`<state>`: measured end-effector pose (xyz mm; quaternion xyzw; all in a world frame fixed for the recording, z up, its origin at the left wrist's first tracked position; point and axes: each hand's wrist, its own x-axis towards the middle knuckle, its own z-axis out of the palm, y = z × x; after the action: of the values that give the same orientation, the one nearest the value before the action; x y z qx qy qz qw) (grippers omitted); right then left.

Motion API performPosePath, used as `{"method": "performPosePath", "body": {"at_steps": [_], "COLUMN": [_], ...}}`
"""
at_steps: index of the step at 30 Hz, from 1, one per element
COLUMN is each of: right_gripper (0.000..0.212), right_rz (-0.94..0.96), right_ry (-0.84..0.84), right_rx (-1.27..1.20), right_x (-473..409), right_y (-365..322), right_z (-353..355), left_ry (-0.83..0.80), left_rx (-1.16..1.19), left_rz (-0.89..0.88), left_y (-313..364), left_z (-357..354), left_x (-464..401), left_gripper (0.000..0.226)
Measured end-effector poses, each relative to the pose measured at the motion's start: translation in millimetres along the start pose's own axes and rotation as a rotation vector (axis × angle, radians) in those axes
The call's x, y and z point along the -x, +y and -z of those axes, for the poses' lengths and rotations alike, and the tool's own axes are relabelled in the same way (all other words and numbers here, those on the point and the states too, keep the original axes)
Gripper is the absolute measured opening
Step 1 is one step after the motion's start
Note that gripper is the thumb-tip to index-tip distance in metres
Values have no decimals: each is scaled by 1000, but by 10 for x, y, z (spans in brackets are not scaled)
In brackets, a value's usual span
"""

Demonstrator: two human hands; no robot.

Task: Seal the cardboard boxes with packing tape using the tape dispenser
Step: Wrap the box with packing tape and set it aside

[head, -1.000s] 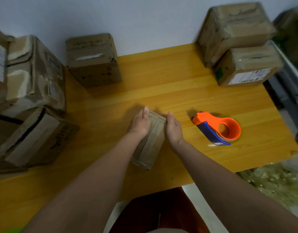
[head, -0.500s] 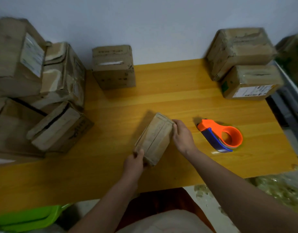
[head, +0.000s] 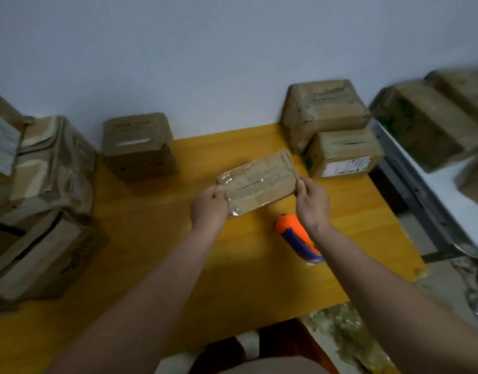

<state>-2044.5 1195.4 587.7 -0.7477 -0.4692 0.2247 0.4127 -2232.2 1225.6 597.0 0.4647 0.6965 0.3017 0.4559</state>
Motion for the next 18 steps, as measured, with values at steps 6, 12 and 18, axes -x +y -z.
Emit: {"method": "performPosePath", "body": {"at_steps": [6,12,18], "right_gripper": [29,33,33], "right_rz": [-146,-305,-402], "right_ry": [160,150,-205], "right_rx": [151,147,348], "right_x": [-531,-835,-1003], "right_y": [582,1284,1716], "right_z": [985,1603,1792], "left_ry": [-190,-354,-518], "left_rx": [-250,-367,-421], "left_rz": [-189,-131,-99], "left_y": [745,822,688], "left_z": [-1196,-2326,-2680], "left_x": [-74,-53,-55], "left_gripper": [30,28,64]}}
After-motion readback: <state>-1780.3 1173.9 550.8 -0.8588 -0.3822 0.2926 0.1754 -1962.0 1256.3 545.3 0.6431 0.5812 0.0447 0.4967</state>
